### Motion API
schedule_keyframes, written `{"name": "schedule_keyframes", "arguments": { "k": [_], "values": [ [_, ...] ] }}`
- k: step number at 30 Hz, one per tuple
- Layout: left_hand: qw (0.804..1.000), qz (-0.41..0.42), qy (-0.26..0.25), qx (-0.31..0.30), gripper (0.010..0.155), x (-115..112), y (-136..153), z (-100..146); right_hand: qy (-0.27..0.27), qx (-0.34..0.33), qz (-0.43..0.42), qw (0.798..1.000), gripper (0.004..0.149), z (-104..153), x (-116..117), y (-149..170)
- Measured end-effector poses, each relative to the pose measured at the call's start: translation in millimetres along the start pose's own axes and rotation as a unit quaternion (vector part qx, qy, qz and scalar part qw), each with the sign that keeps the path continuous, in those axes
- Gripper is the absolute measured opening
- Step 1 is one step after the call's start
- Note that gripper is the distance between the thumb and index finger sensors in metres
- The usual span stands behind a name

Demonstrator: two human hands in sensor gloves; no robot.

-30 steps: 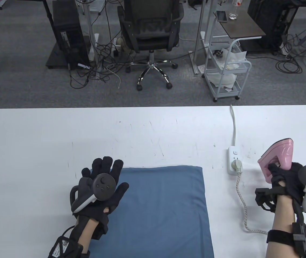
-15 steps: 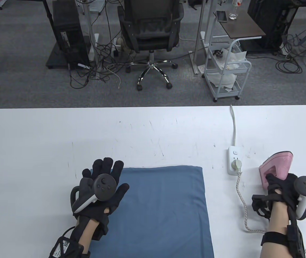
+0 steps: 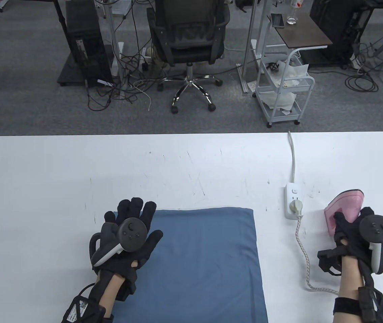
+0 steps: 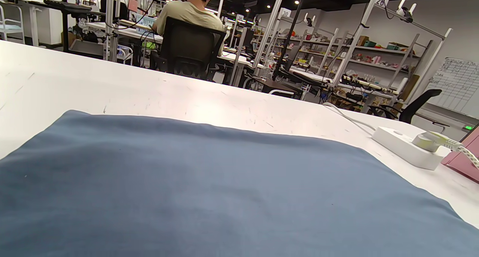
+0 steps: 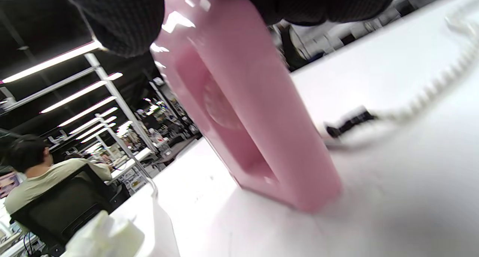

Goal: Iron pillowcase with electric iron on table

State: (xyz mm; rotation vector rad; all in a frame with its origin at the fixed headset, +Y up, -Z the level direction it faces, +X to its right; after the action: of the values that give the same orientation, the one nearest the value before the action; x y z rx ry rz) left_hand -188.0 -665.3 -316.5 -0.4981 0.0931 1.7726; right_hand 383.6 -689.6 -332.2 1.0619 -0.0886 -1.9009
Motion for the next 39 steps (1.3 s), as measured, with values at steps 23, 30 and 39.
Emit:
{"name": "schedule_keyframes", "arguments": {
  "k": [23,30,39],
  "values": [
    [1.000,-0.009,0.007,0.026,0.076,-3,10,-7,-0.293,-0.227,0.234,0.899,0.081,17,156,-104],
    [1.000,0.004,0.005,0.030,0.076,-2,17,-6,-0.268,-0.259,0.283,0.884,0.079,22,157,-109],
    [0.999,0.003,0.006,0.034,0.076,-2,18,-5,-0.261,-0.270,0.306,0.875,0.074,21,160,-113]
  ]
}}
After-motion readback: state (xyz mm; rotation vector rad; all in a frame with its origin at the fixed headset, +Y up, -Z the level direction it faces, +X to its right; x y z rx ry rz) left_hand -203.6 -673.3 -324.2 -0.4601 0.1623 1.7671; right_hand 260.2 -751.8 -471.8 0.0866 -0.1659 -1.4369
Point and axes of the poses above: the tracker on the back of each hand, its own y axis roughly to the little-finger side, its own z axis roughly from the fingertips to the wrist, x = y × z, the point moved 1 cm from there along -z, roughly from the wrist to the fingertips, and after that the axes turned 12 degrees about y, right-handed, at the moved point
